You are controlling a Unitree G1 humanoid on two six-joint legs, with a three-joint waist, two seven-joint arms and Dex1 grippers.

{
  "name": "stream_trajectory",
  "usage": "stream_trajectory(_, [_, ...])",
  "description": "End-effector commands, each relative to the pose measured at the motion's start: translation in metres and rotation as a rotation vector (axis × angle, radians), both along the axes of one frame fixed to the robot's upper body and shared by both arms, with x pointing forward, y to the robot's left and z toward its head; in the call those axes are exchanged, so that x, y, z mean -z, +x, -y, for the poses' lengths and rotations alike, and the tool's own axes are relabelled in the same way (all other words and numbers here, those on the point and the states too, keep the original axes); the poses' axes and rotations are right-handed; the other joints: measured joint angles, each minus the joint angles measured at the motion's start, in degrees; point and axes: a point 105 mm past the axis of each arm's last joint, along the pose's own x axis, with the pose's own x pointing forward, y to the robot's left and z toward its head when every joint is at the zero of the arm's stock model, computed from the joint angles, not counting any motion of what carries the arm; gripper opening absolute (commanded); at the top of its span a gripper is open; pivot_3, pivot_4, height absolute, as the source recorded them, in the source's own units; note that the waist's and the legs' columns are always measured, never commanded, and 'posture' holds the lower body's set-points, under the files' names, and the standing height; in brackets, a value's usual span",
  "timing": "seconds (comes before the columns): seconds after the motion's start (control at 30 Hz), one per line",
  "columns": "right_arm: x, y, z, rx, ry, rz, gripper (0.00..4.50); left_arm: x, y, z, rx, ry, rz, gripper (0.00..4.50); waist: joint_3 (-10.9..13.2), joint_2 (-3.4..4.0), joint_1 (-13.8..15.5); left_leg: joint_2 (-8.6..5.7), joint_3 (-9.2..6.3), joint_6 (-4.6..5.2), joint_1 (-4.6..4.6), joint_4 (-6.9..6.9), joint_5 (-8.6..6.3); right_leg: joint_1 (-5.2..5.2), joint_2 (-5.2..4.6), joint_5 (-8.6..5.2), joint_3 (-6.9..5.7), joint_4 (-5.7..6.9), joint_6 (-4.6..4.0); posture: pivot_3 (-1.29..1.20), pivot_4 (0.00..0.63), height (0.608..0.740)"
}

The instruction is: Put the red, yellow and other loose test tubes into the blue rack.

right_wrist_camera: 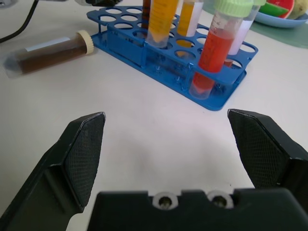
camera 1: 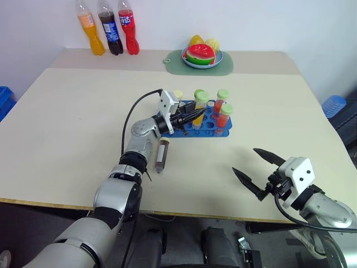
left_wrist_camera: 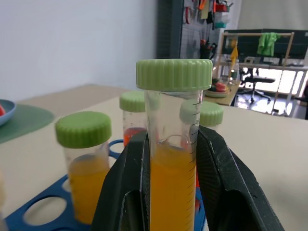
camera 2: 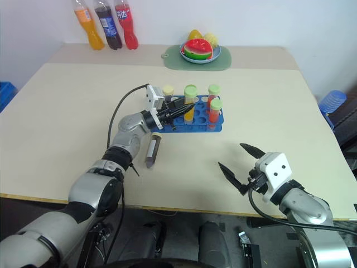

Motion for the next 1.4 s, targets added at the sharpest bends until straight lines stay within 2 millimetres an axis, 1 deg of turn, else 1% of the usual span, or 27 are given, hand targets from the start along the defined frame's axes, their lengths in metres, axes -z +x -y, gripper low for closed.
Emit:
stream_trajectory(0.03, [-0.01, 0.001, -0.004, -0.016, 0.001, 0.042, 4.5, 0.011, 0.0, 0.005, -0.003, 0.041, -0.034, 0.76, 0.0, 0.0, 0.04, 0.0, 0.0, 0.0, 0.0, 0.0, 0.0, 0.0, 0.0, 0.0, 0.0, 0.0, 0.0, 0.0, 0.15, 0.74])
stream_trajectory(0.17, [-0.012, 0.001, -0.004, -0.019, -0.004, 0.048, 4.5, 0.012, -0.002, 0.008, 0.032, 0.026, -0.062, 0.76, 0.0, -0.01, 0.12, -0.01, 0.0, 0.01, 0.0, 0.0, -0.01, 0.02, 0.0, -0.01, 0.0, -0.01, 0.02, 0.0, 0.15, 0.74])
stream_trajectory(0.37, [-0.012, -0.001, -0.004, -0.013, -0.006, 0.049, 4.5, 0.02, 0.003, -0.005, -0.009, 0.048, -0.084, 0.76, 0.01, -0.03, -0.07, -0.02, 0.0, 0.02, -0.06, -0.04, -0.01, -0.08, -0.01, -0.02, 0.0, 0.0, 0.03, 0.0, 0.15, 0.74])
stream_trajectory(0.43, [-0.012, -0.001, -0.004, -0.012, -0.006, 0.049, 4.5, 0.021, 0.003, -0.007, -0.015, 0.062, -0.075, 0.76, 0.01, -0.03, -0.18, -0.01, 0.0, 0.02, -0.05, -0.03, -0.01, -0.08, 0.0, -0.02, 0.0, 0.0, 0.03, 0.0, 0.15, 0.74])
stream_trajectory(0.53, [-0.012, 0.001, -0.003, -0.012, -0.006, 0.051, 4.5, 0.025, 0.0, -0.006, 0.029, 0.052, -0.119, 0.76, 0.01, -0.03, -0.2, -0.01, 0.0, 0.02, -0.03, -0.04, -0.01, -0.08, 0.0, -0.02, 0.0, 0.01, 0.03, 0.0, 0.15, 0.74])
stream_trajectory(0.6, [-0.012, 0.002, -0.004, -0.017, -0.006, 0.052, 4.5, 0.022, -0.003, -0.004, 0.067, 0.043, -0.117, 1.79, 0.01, -0.03, -0.21, -0.01, 0.01, 0.02, -0.04, -0.04, -0.01, -0.07, 0.0, -0.02, 0.0, 0.01, 0.03, 0.0, 0.15, 0.74])
stream_trajectory(0.63, [-0.013, 0.002, -0.004, -0.019, -0.006, 0.053, 4.5, 0.019, -0.003, -0.002, 0.066, 0.029, -0.11, 2.16, 0.01, -0.03, -0.15, -0.01, 0.01, 0.02, -0.04, -0.04, -0.01, -0.08, 0.0, -0.02, 0.0, 0.01, 0.03, 0.0, 0.15, 0.74])
stream_trajectory(0.67, [-0.013, 0.003, -0.004, -0.019, -0.006, 0.053, 4.5, 0.015, -0.003, -0.001, 0.062, 0.019, -0.094, 2.79, 0.01, -0.03, -0.15, -0.01, 0.01, 0.02, -0.04, -0.04, -0.01, -0.08, 0.0, -0.02, 0.0, 0.01, 0.03, 0.0, 0.15, 0.74])
stream_trajectory(0.77, [-0.012, 0.005, -0.005, -0.026, -0.008, 0.052, 4.5, 0.004, -0.005, -0.002, 0.056, 0.006, -0.005, 4.1, 0.01, -0.03, -0.1, -0.01, 0.01, 0.02, -0.05, -0.03, -0.01, -0.08, 0.0, -0.02, 0.0, 0.01, 0.03, 0.0, 0.15, 0.74])
stream_trajectory(0.8, [-0.012, 0.005, -0.005, -0.029, -0.008, 0.052, 4.5, -0.001, -0.007, -0.003, 0.066, -0.017, 0.017, 4.1, 0.01, -0.03, -0.15, 0.0, 0.01, 0.02, -0.05, -0.04, -0.01, -0.09, 0.0, -0.02, 0.0, 0.01, 0.03, 0.0, 0.15, 0.74])
stream_trajectory(0.93, [-0.011, 0.006, -0.006, -0.047, -0.008, 0.045, 4.5, -0.019, -0.01, -0.017, 0.009, -0.065, 0.128, 4.1, 0.01, -0.03, -0.18, 0.05, 0.01, 0.01, -0.05, -0.06, -0.01, -0.1, 0.0, -0.02, 0.01, 0.01, 0.03, 0.0, 0.15, 0.74])
stream_trajectory(1.03, [-0.01, 0.008, -0.008, -0.067, -0.01, 0.039, 4.5, -0.031, -0.013, -0.027, -0.015, -0.104, 0.138, 4.1, 0.01, -0.03, -0.18, 0.06, 0.01, 0.01, -0.04, -0.06, -0.01, -0.1, 0.0, -0.02, 0.03, 0.01, 0.03, 0.0, 0.15, 0.74])
stream_trajectory(1.07, [-0.01, 0.009, -0.009, -0.079, -0.011, 0.037, 4.5, -0.036, -0.014, -0.034, -0.044, -0.127, 0.123, 4.1, 0.01, -0.03, -0.2, 0.06, 0.02, 0.01, -0.04, -0.06, -0.01, -0.11, 0.0, -0.02, 0.05, 0.01, 0.03, 0.0, 0.15, 0.74])
stream_trajectory(1.13, [-0.011, 0.011, -0.01, -0.097, -0.014, 0.034, 4.5, -0.041, -0.012, -0.046, -0.105, -0.175, 0.047, 4.1, 0.01, -0.02, -0.18, 0.09, 0.02, 0.01, -0.04, -0.06, -0.01, -0.11, 0.0, -0.02, 0.06, 0.01, 0.03, 0.0, 0.15, 0.74])
stream_trajectory(1.17, [-0.011, 0.012, -0.01, -0.106, -0.016, 0.032, 4.5, -0.041, -0.009, -0.052, -0.156, -0.196, -0.038, 4.1, 0.01, -0.02, -0.2, 0.1, 0.02, 0.02, -0.04, -0.06, -0.01, -0.12, 0.0, -0.02, 0.07, 0.01, 0.03, 0.0, 0.15, 0.74])
stream_trajectory(1.2, [-0.011, 0.013, -0.01, -0.115, -0.018, 0.029, 4.5, -0.043, -0.005, -0.059, -0.222, -0.221, -0.116, 4.1, 0.01, -0.02, -0.17, 0.13, 0.02, 0.02, -0.04, -0.06, -0.01, -0.12, 0.0, -0.02, 0.08, 0.02, 0.03, 0.0, 0.15, 0.74])
stream_trajectory(1.27, [-0.01, 0.016, -0.012, -0.139, -0.024, 0.025, 4.5, -0.04, 0.001, -0.074, -0.41, -0.17, -0.243, 4.1, 0.01, -0.03, -0.19, 0.18, 0.02, 0.02, -0.04, -0.03, -0.01, -0.12, 0.0, -0.02, 0.1, 0.03, 0.03, 0.0, 0.15, 0.74])
stream_trajectory(1.33, [-0.011, 0.019, -0.014, -0.165, -0.025, 0.02, 4.5, -0.043, -0.003, -0.086, -0.534, -0.132, -0.32, 4.1, 0.02, -0.04, -0.19, 0.19, 0.03, 0.02, -0.04, -0.04, -0.01, -0.13, 0.0, -0.02, 0.13, 0.05, 0.03, 0.0, 0.15, 0.74])
stream_trajectory(1.4, [-0.011, 0.022, -0.016, -0.188, -0.028, 0.016, 4.5, -0.049, -0.01, -0.093, -0.607, -0.153, -0.416, 4.1, 0.02, -0.04, -0.01, 0.19, 0.03, 0.02, -0.04, -0.05, -0.01, -0.15, 0.02, -0.02, 0.14, 0.05, 0.03, 0.0, 0.15, 0.74])
